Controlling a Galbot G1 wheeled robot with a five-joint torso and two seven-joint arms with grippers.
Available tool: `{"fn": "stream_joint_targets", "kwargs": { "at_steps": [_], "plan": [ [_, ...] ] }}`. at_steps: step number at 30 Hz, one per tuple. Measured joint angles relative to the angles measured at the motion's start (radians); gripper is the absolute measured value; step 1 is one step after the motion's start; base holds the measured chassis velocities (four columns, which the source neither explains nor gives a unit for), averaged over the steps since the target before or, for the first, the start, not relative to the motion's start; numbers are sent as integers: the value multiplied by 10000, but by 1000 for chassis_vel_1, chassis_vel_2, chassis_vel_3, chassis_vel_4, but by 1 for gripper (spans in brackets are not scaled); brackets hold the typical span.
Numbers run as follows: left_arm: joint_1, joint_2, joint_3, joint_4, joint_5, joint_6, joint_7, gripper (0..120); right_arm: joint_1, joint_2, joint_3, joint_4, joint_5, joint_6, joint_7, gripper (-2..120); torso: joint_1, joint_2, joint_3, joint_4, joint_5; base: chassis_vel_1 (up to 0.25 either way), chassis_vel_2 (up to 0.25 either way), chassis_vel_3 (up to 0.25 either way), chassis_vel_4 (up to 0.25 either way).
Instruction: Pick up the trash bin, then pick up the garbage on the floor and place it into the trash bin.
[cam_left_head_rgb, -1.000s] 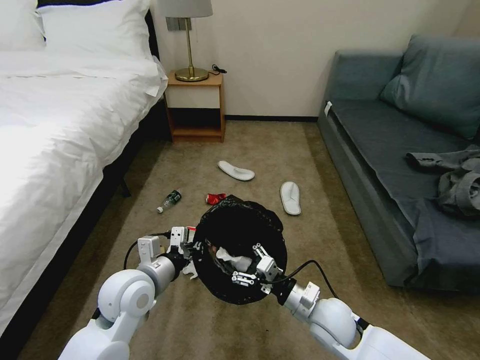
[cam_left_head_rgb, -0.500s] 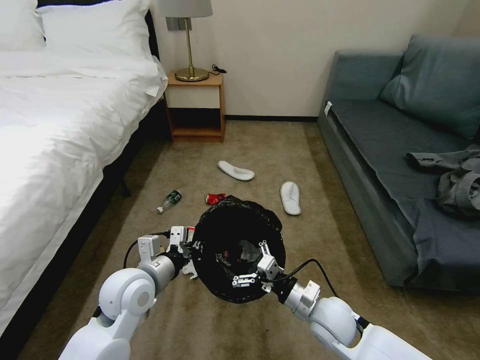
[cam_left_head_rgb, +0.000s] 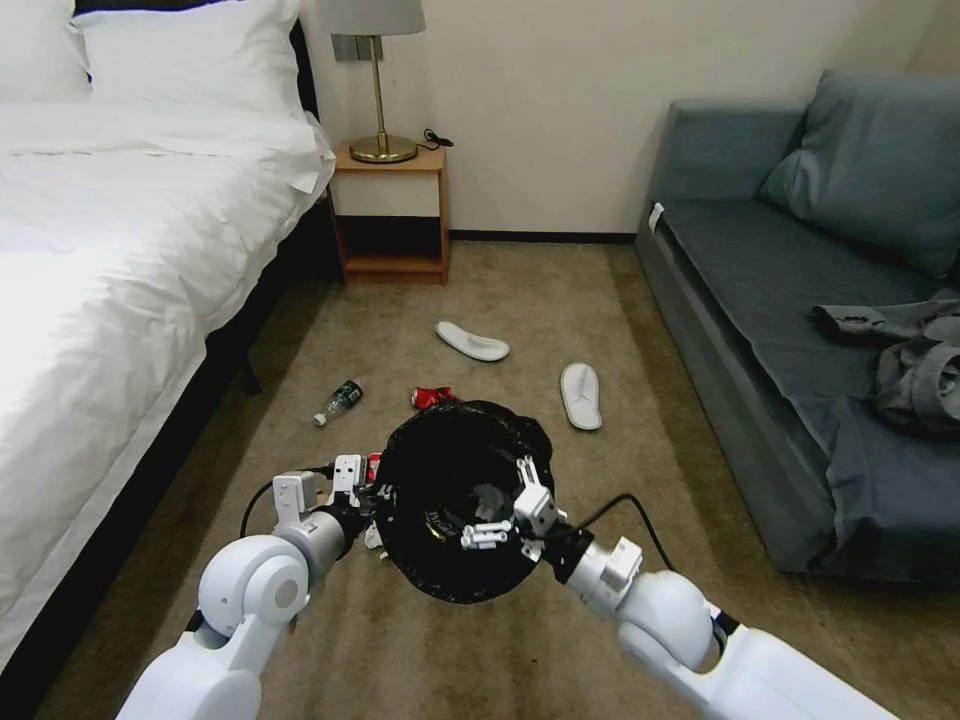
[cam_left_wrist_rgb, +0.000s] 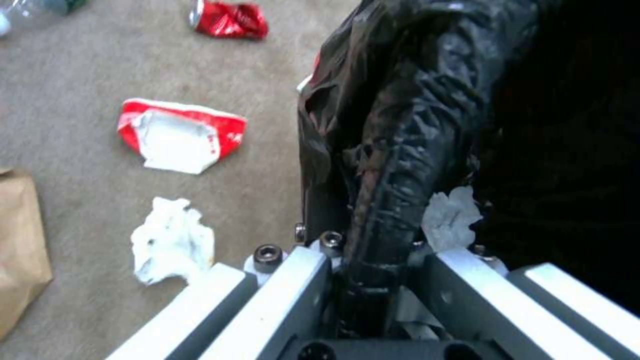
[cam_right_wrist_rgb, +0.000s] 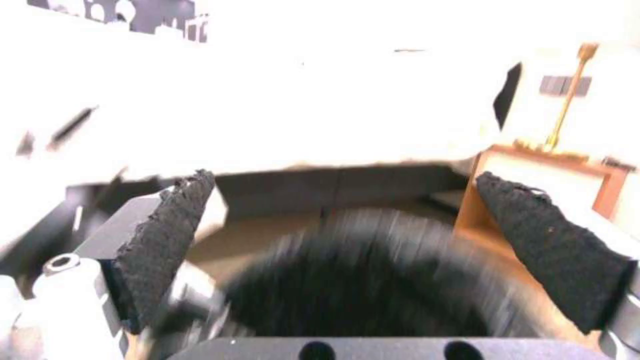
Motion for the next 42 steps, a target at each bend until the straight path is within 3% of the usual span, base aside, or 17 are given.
{"fn": "stream_joint_targets", "kwargs": {
  "at_steps": [12,21,27,29,30,36,42],
  "plan": [
    [-127,55,-62,363,240,0,-48,0,295,-270,871,1058,490,-468,326,100,0,0,0,-2,0,0,0,0,0],
    [-206,-98,-645,488,475,-57,-243,0,-1621,-344,3119,1435,62,-586,730,100,0,0,0,-3,0,0,0,0,0],
    [-326,-200,-1225,-36,501,-701,-521,0,-2968,226,4278,1002,-236,-741,1664,100,0,0,-1,-2,2,0,0,0,0],
    [-350,-265,-1344,-238,588,-1185,-896,0,-3384,591,4569,514,-463,-762,2136,100,0,0,-2,-3,1,0,0,0,0],
    [-350,-265,-1344,-238,588,-1185,-896,0,-3384,591,4569,514,-463,-762,2136,100,0,0,-2,-3,1,0,0,0,0],
    [-316,-388,-1053,-321,1055,-2550,-1275,0,-3689,1330,4786,-520,-948,-759,3244,100,0,0,-1,-1,1,0,0,0,0],
    [-289,-451,-931,-519,1575,-3036,-1161,0,-3641,1942,5023,-993,-1445,-480,3334,100,0,-1,-1,0,1,0,0,0,0]
  ]
}}
